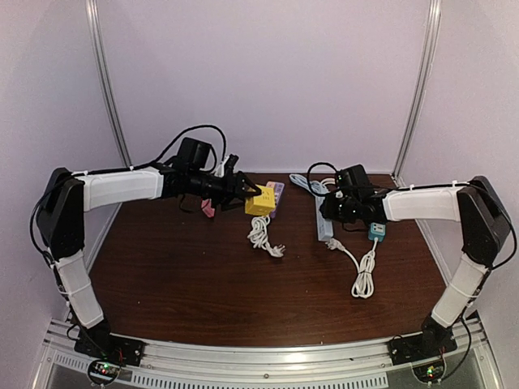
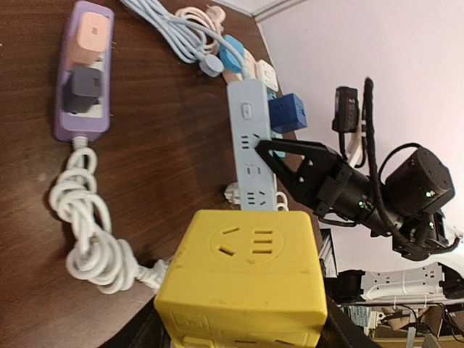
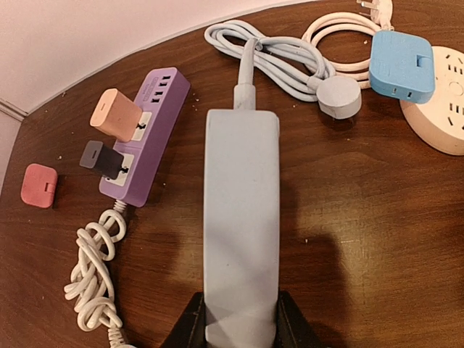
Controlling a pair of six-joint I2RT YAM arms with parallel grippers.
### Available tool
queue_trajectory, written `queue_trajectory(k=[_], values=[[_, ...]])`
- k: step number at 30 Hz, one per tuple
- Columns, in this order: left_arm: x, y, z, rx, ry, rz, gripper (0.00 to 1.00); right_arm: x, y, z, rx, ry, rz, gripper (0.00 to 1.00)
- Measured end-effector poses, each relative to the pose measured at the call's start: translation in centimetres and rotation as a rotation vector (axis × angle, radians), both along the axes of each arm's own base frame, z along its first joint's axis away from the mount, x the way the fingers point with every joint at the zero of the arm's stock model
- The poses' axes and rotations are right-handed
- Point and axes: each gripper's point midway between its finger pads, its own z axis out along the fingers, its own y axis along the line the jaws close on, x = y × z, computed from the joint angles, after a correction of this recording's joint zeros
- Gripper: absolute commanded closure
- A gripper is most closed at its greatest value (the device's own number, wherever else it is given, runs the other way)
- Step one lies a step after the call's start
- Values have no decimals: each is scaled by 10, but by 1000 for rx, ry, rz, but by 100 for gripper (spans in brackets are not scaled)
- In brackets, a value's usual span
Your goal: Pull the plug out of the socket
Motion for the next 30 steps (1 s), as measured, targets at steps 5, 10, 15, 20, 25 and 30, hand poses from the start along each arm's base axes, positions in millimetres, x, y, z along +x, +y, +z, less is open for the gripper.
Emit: queue_trajectory(k=[5, 10, 15, 20, 25, 30], values=[[41, 84, -9, 56, -3, 186, 100, 4, 15, -5, 41, 26, 43, 100], [63, 161, -17, 99, 0, 358, 100, 6, 27, -17, 61, 63, 84, 100], [63, 201, -30, 127, 17, 439, 100, 8, 37, -26, 80, 92, 118, 99], [54, 220, -57, 151, 74, 473, 100, 6, 41, -33, 89, 115, 137, 95], [36, 222, -86, 168, 136, 465, 100, 5, 42, -40, 92, 136, 145, 91], [25, 221, -101, 159, 163, 456, 100, 5, 41, -41, 95, 141, 147, 85]])
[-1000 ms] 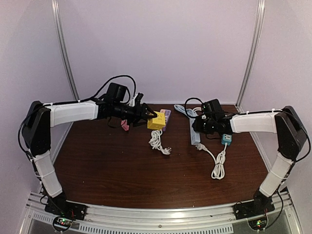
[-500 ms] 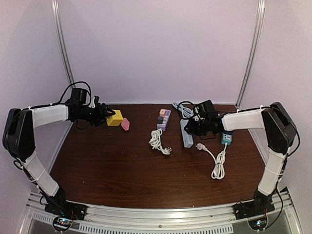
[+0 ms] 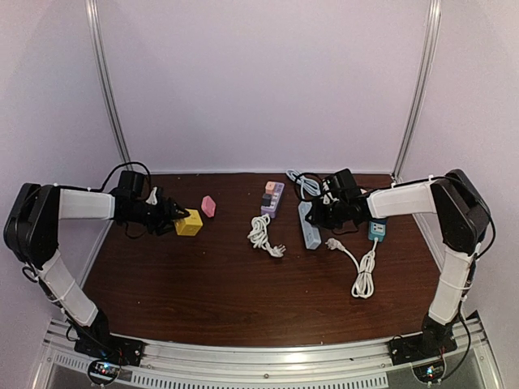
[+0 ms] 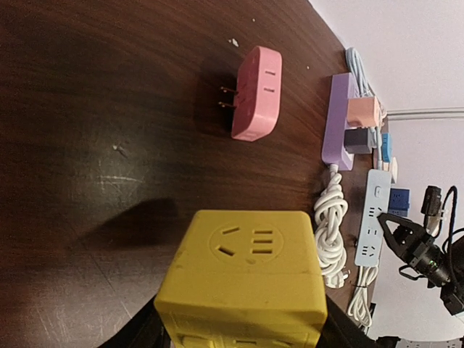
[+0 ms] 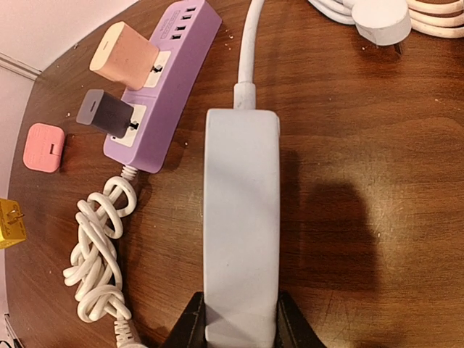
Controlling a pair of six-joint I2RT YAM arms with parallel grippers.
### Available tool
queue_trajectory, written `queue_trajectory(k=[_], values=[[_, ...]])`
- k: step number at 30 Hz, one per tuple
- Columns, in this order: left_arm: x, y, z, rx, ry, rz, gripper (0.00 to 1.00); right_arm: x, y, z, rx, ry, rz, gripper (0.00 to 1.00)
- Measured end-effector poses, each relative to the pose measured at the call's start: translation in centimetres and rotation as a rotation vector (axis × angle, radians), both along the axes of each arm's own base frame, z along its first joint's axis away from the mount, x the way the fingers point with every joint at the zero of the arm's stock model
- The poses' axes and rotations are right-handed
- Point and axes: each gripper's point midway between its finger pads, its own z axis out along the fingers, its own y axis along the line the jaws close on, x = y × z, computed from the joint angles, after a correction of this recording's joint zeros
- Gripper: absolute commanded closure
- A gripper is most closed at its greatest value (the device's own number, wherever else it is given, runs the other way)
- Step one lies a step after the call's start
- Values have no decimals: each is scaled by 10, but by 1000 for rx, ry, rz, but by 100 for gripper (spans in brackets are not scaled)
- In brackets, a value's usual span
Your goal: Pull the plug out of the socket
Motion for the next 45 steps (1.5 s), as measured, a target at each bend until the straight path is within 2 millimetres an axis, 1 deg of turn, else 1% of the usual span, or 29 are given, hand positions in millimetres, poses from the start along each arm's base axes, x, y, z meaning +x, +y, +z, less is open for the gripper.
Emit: queue_trajectory(k=[6, 9, 12, 15, 20, 24, 27, 30, 36, 40, 43, 45], values=[[-9, -2, -11, -24, 18, -6, 100, 0, -1, -1, 1, 5, -1, 77], [-10, -3, -11, -34, 13, -11, 100, 0, -1, -3, -2, 8, 1, 72], [-10, -4, -13, -41, 8, -16, 100, -1, -2, -6, -6, 15, 2, 70], [-9, -5, -17, -44, 12, -19, 100, -2, -2, -9, -10, 23, 3, 66], [-10, -6, -29, -48, 36, -23, 100, -2, -3, -9, -14, 23, 7, 52], [-11, -7, -34, -52, 46, -26, 96, -2, -3, -9, -16, 22, 8, 45], [-10, -8, -34, -55, 40, -28, 93, -2, -3, -10, -19, 22, 10, 43], [-9, -8, -35, -55, 39, -29, 87, -3, -4, -10, -25, 24, 15, 41], [-9, -6, -36, -38, 28, -35, 68, -6, -6, -10, -41, 31, 21, 39], [-7, -5, -36, -15, 21, -42, 53, -7, -8, -1, -48, 18, 24, 38], [-6, -3, -36, 2, 16, -44, 49, -6, -8, 7, -50, 2, 29, 38], [-5, -2, -35, 17, 13, -43, 39, -5, -9, 11, -52, -6, 28, 37]])
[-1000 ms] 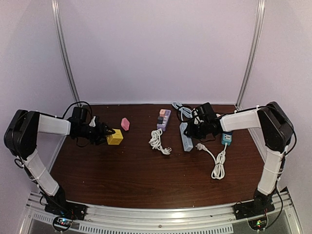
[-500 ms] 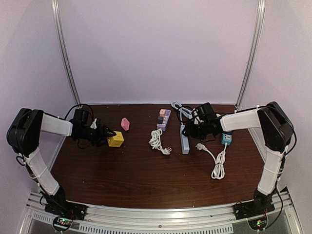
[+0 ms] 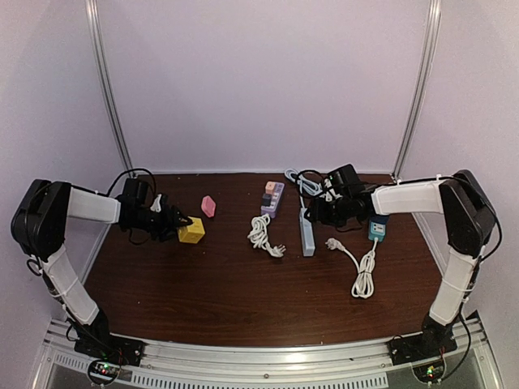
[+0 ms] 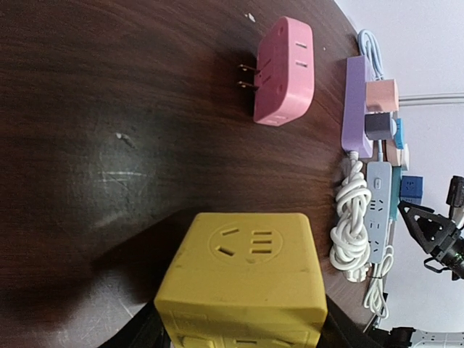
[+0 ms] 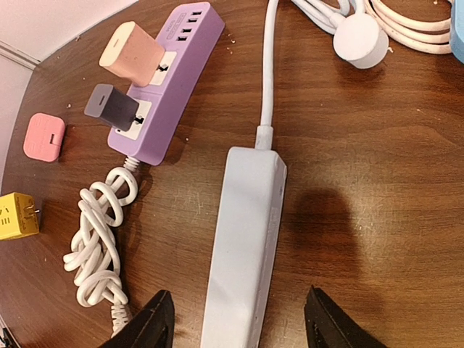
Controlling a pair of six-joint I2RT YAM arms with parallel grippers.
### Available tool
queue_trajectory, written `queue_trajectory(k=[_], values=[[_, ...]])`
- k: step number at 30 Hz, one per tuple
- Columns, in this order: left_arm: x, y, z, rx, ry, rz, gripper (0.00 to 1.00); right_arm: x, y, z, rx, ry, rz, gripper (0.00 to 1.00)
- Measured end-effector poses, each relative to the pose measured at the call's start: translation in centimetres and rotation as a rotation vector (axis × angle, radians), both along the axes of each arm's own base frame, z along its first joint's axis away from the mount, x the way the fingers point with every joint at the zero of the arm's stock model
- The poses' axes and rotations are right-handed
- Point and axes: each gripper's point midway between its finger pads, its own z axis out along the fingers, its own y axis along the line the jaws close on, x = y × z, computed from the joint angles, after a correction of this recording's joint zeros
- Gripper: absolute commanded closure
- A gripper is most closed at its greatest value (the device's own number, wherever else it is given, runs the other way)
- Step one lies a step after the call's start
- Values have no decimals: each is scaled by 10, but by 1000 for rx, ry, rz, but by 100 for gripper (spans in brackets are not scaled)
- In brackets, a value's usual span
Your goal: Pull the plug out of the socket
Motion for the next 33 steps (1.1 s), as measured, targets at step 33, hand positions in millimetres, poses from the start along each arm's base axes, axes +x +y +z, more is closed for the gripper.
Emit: queue_trajectory(k=[33], values=[[26, 11, 73, 533, -128, -23, 20, 6, 0, 27, -28, -14, 8, 35]])
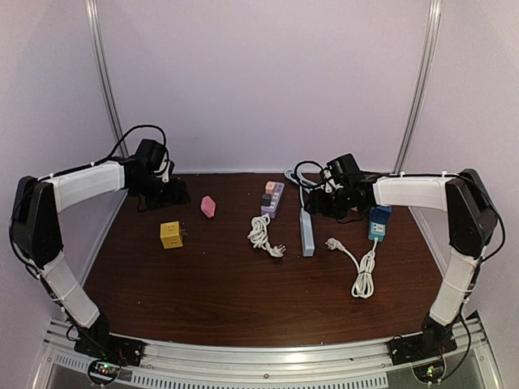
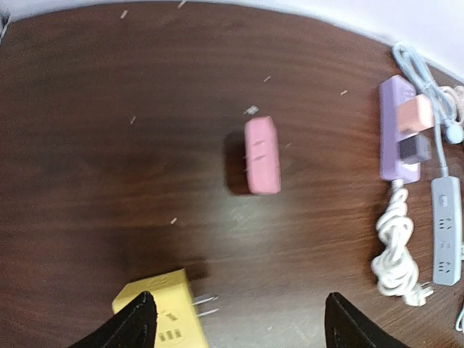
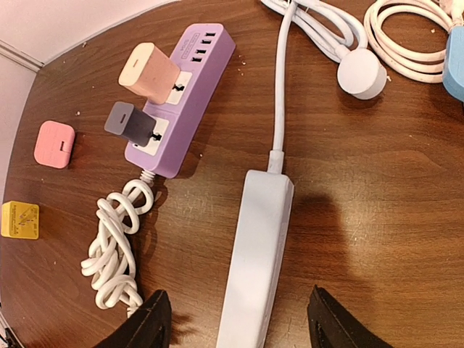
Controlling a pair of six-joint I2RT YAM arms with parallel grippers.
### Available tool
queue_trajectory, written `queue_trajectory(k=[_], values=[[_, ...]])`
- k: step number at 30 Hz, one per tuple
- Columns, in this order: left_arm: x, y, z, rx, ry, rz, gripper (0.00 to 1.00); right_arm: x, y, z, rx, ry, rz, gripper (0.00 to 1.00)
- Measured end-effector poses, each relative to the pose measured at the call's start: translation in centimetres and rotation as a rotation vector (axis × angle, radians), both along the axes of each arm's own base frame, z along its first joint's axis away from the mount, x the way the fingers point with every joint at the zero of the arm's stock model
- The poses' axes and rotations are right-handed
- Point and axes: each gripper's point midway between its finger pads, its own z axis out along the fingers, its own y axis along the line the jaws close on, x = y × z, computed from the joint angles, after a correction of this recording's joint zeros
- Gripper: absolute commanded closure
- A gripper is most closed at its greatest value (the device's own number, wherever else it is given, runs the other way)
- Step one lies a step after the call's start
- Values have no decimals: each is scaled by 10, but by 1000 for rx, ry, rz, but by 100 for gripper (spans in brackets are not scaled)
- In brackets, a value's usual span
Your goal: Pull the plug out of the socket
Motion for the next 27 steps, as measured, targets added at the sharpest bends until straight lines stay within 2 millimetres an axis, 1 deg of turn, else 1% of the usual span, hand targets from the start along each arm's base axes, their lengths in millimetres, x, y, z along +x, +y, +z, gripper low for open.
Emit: queue_trajectory(k=[1, 3, 4, 6, 8, 12, 15, 17, 20, 23, 27], values=[[4, -11, 12, 11, -29, -19, 21, 1, 0, 1, 2, -2, -1, 35], [17, -43, 40, 27, -103, -69, 23, 1, 1, 2, 3, -1, -2, 35], [22, -57, 47, 33, -125, -88, 24, 1, 1, 3, 5, -1, -3, 35], [35, -93, 56, 53, -160, -133, 25, 3, 2, 7, 10, -6, -5, 35], [47, -127, 54, 80, -180, -167, 28, 6, 4, 13, 19, -18, -7, 35], [65, -187, 26, 143, -179, -225, 31, 13, 6, 25, 44, -43, -20, 35], [69, -220, 4, 177, -176, -255, 34, 17, 3, 27, 53, -48, -32, 35], [69, -238, -10, 199, -174, -271, 35, 18, 1, 27, 55, -48, -40, 35], [68, -252, -21, 219, -181, -280, 37, 20, -1, 26, 59, -52, -46, 35], [68, -257, -32, 242, -183, -278, 40, 17, -3, 20, 56, -39, -52, 35], [77, -258, -45, 263, -197, -258, 42, 15, -5, 17, 54, -29, -55, 36]])
